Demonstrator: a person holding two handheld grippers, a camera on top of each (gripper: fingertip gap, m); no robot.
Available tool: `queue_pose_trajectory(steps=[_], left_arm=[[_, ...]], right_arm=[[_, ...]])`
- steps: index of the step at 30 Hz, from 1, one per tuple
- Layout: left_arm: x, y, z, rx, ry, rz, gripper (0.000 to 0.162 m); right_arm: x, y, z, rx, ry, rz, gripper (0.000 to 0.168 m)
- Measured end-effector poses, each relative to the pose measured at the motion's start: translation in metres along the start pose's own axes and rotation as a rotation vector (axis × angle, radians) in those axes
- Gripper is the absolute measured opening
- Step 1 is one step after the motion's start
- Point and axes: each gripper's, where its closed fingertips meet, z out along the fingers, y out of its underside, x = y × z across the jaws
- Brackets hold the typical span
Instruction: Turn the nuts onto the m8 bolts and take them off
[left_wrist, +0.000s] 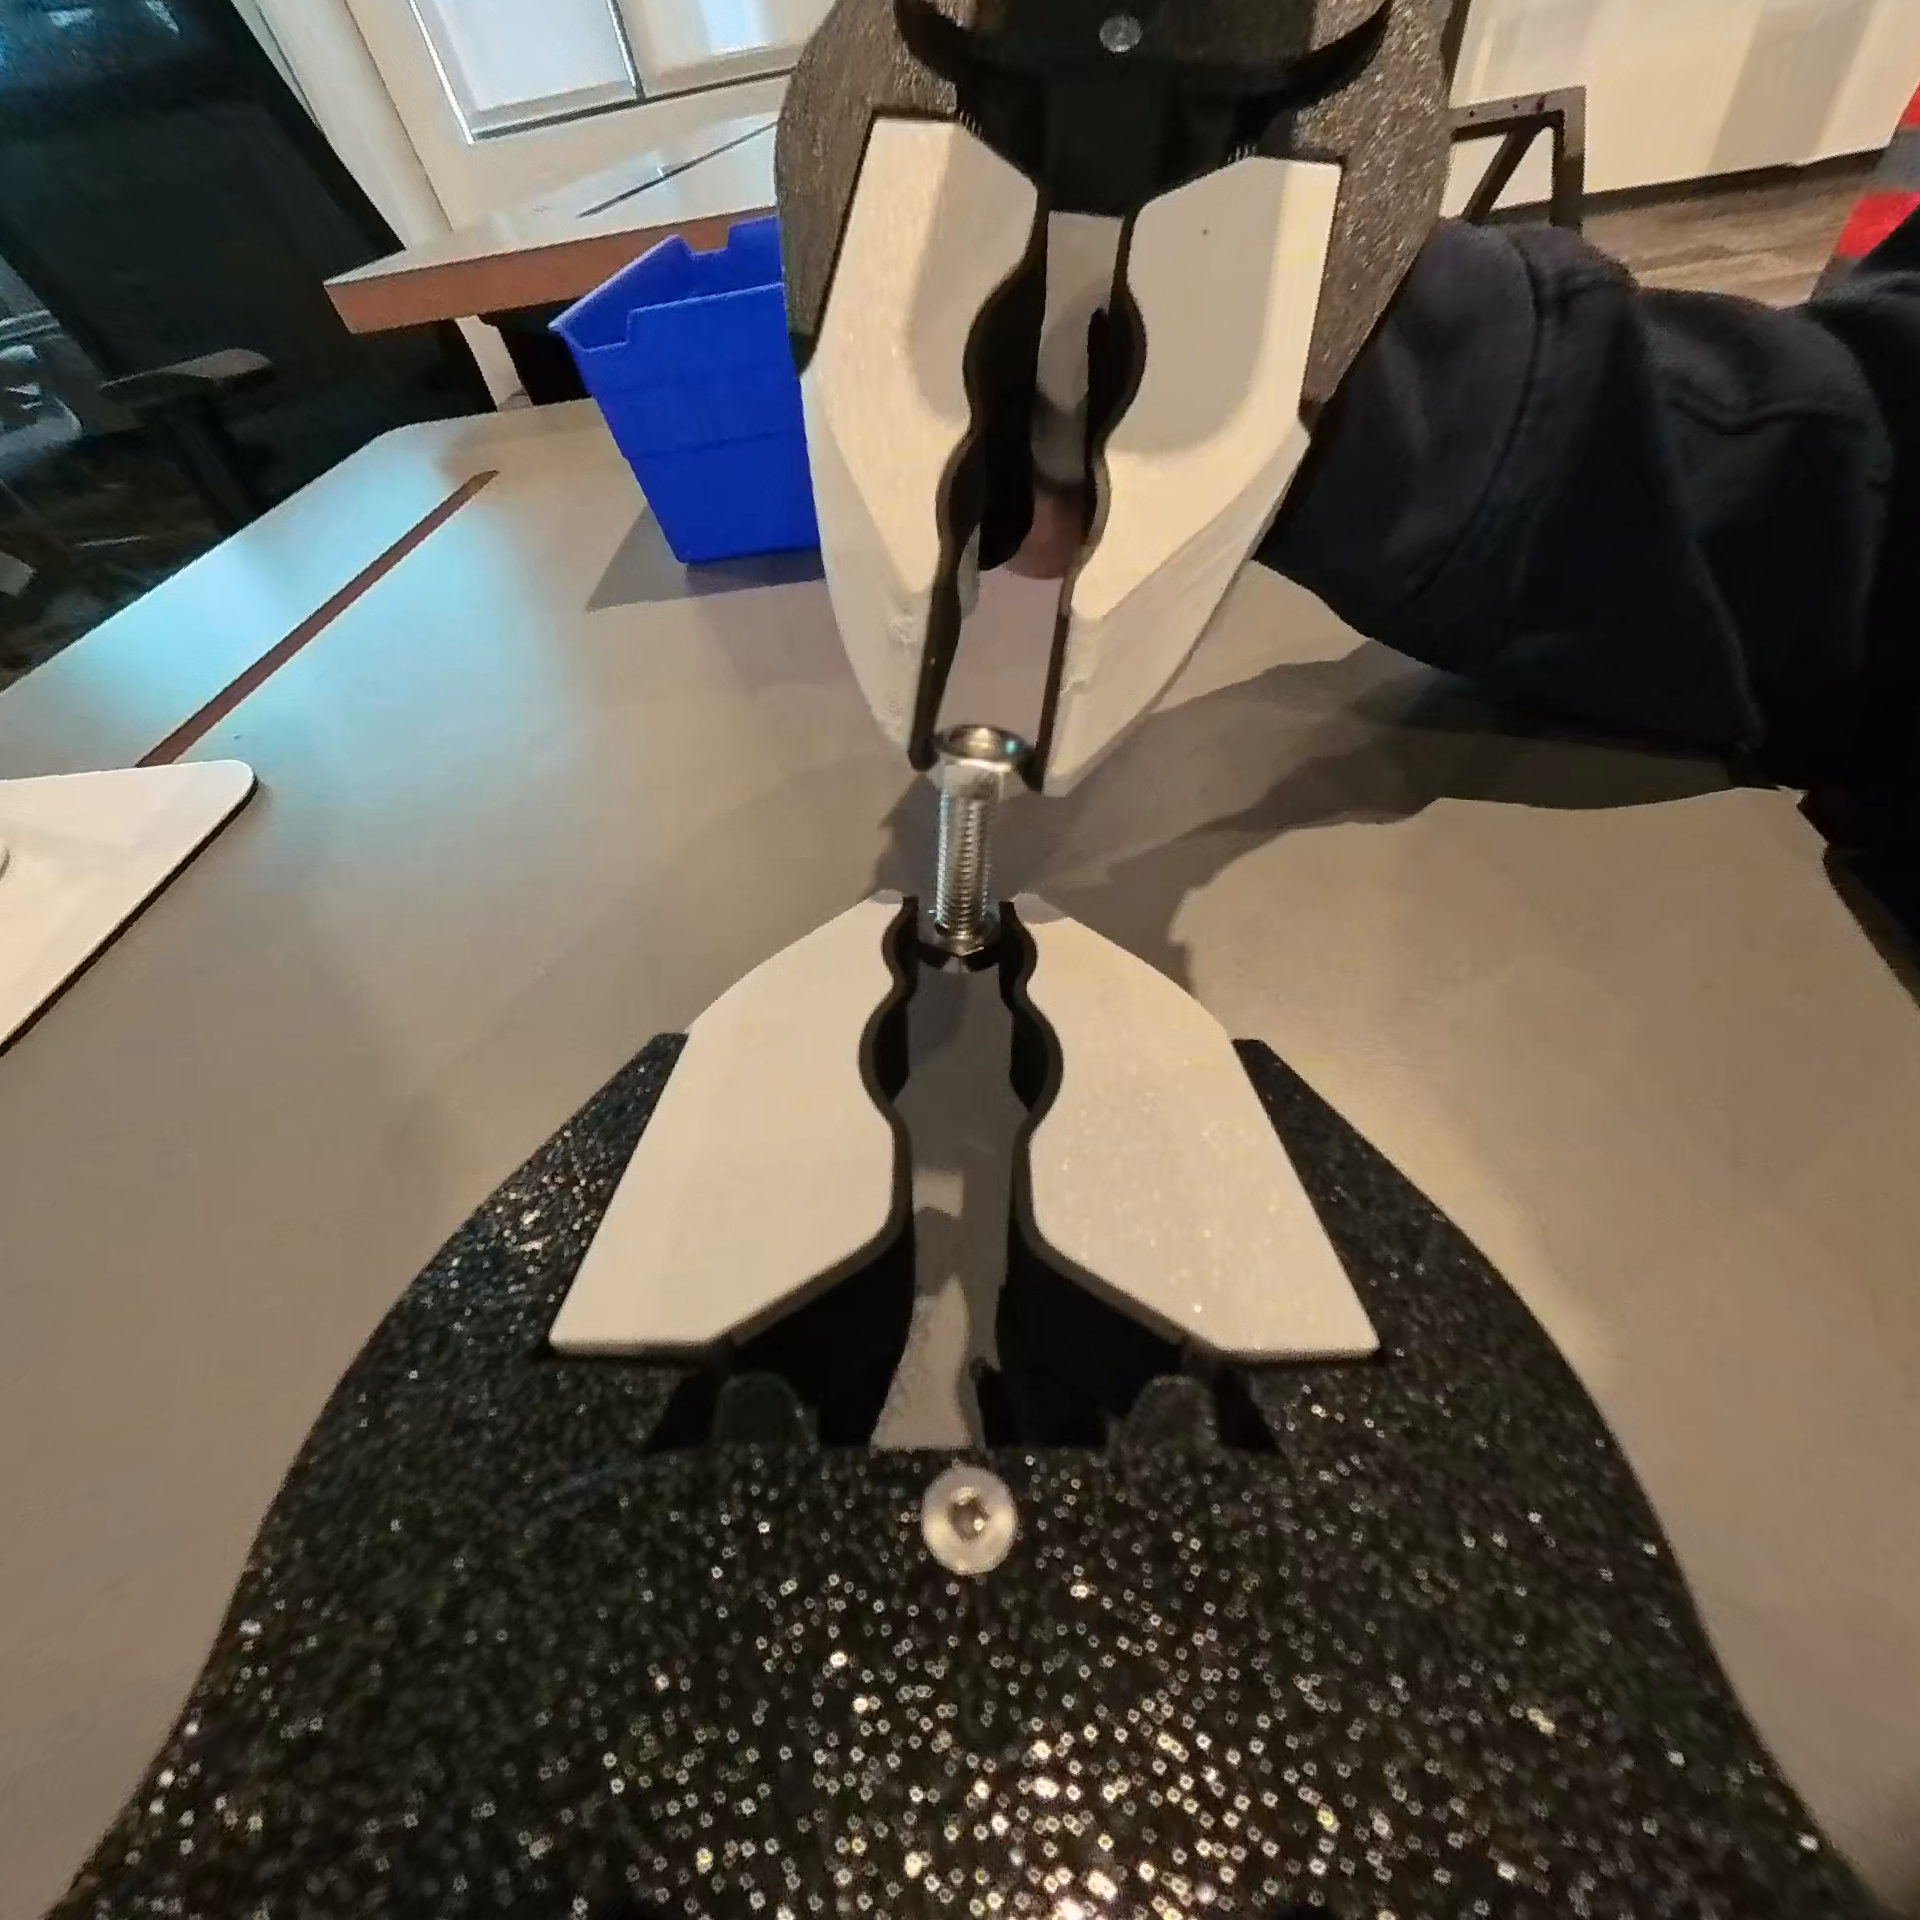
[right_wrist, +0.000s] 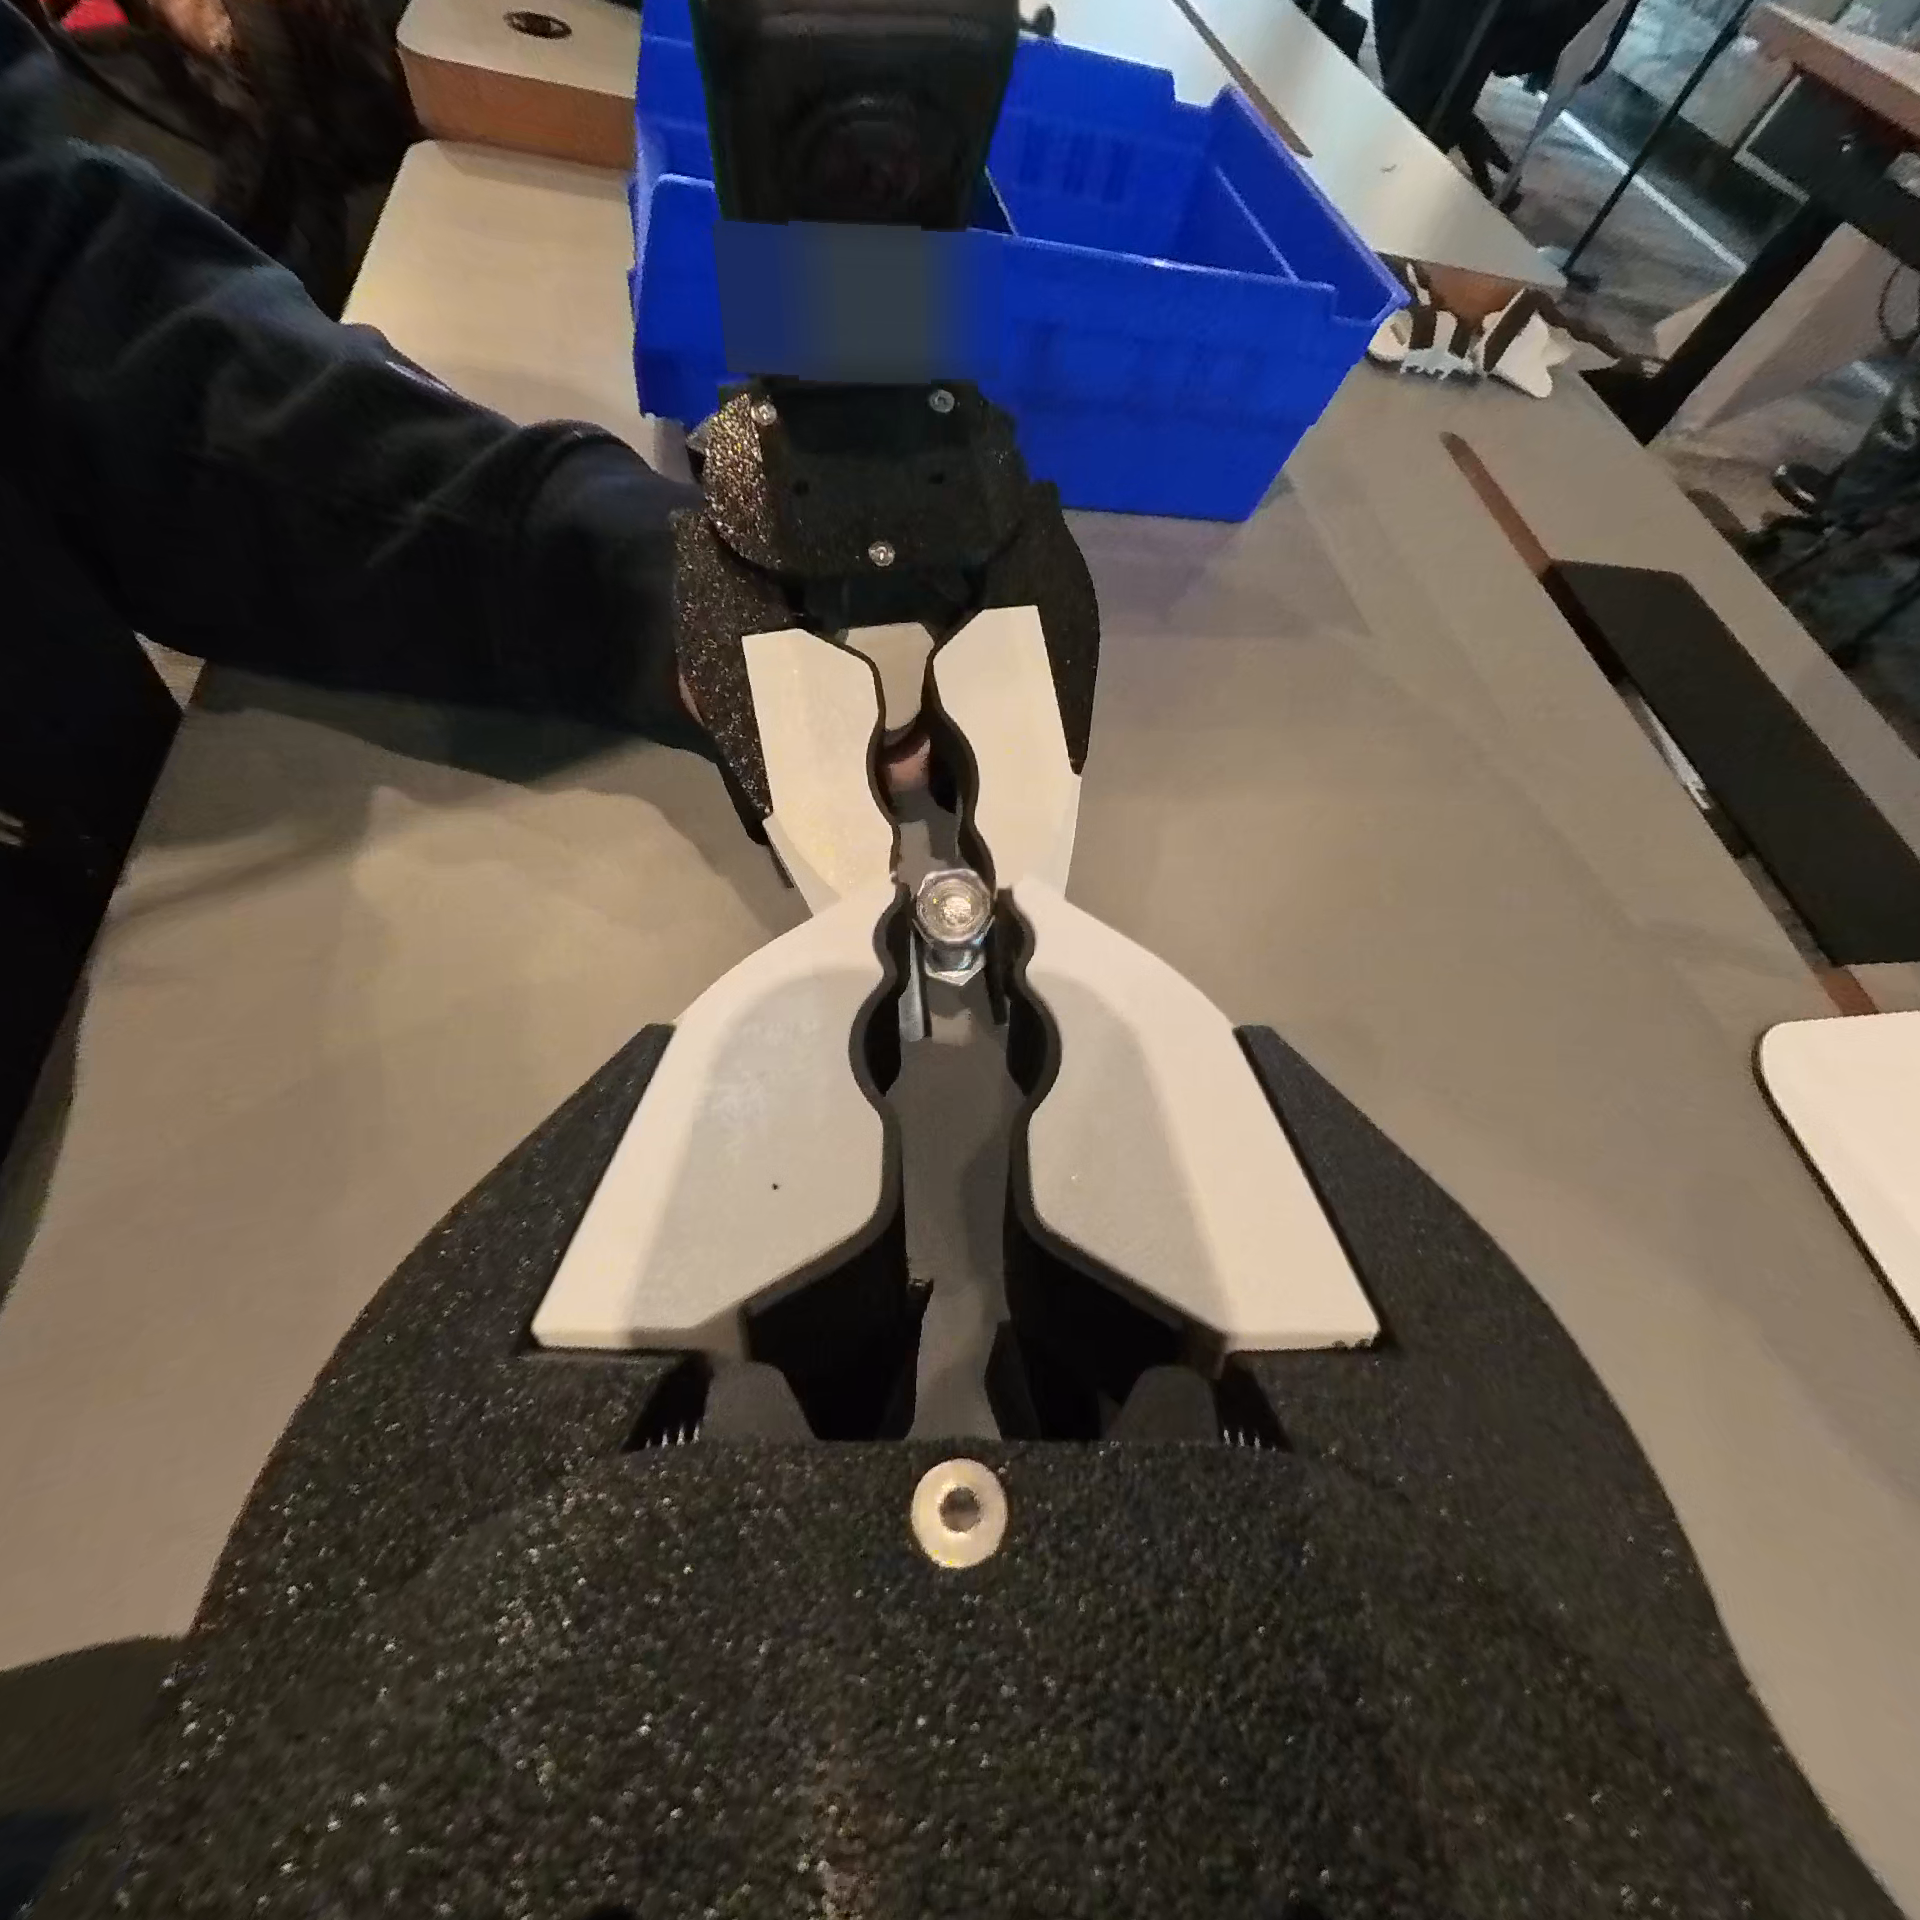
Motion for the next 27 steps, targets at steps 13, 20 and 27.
queue_pose_trajectory(steps=[13,20,27], left_arm=[[0.0044,0.0007,0.0011,-0.007,0.027,0.010,0.014],[0.0043,0.0008,0.0011,-0.008,0.029,0.005,0.014],[0.0019,-0.0009,-0.0004,0.007,0.027,-0.018,0.014]], right_arm=[[-0.0028,0.0026,0.0004,0.011,-0.035,0.011,0.015],[-0.0026,0.0026,0.0004,0.015,-0.034,0.014,0.015],[-0.0014,-0.0001,0.0017,0.036,-0.025,0.021,0.037]])
